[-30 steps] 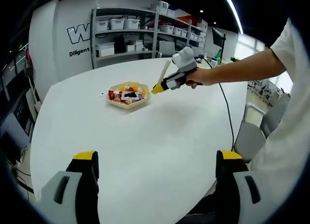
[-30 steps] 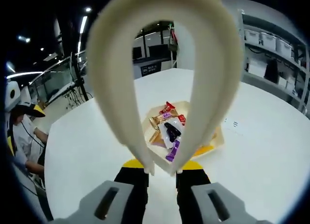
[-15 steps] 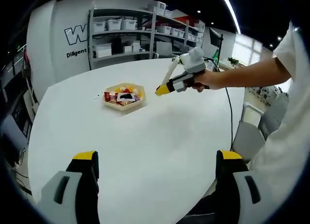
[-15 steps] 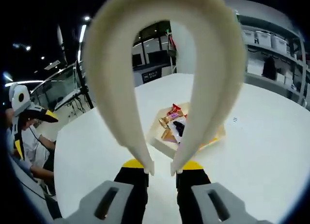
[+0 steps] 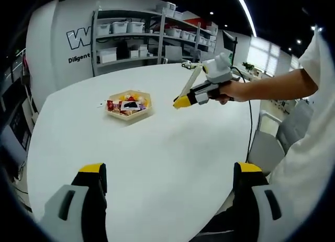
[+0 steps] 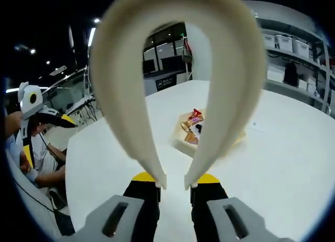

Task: Place the target food into the container with the food tongs after gripping and lifting it, then release it inside without dropping or visibly crushing the food.

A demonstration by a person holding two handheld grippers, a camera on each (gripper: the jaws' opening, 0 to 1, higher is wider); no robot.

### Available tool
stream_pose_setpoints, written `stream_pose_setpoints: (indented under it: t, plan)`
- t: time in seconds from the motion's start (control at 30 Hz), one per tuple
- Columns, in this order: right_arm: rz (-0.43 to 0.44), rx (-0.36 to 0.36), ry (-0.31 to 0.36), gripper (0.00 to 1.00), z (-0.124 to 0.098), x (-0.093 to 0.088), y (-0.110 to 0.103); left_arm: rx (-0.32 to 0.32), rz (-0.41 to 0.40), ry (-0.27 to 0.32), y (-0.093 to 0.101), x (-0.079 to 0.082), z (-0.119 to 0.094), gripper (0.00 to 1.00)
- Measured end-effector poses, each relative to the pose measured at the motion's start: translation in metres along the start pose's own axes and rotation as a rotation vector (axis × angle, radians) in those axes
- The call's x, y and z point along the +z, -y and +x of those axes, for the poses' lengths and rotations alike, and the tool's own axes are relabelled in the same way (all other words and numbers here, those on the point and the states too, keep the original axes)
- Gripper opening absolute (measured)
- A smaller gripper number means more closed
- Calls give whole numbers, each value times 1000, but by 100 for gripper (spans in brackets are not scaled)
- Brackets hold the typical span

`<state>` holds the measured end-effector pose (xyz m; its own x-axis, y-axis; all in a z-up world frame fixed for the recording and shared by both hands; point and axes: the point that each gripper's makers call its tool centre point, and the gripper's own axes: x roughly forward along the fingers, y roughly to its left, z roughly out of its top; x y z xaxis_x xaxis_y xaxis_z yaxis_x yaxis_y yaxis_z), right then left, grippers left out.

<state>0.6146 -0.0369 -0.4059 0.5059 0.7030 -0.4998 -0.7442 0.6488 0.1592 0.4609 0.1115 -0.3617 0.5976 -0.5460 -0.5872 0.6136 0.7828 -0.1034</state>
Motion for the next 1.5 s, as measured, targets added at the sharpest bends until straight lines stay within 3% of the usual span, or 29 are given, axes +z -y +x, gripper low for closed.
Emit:
stream_pose_setpoints:
  t: [0.77,1.23,1.5]
  plan:
    - [11,30,69,16,-31,4,-27,-32,1,-10,7,1,10,98]
    - [28,83,125,16,-52,14,-59,-85,11,-1,13,7,19,93]
    - [24,151,168,17,-66,19,-85,-129,-9,24,21,11,21,89]
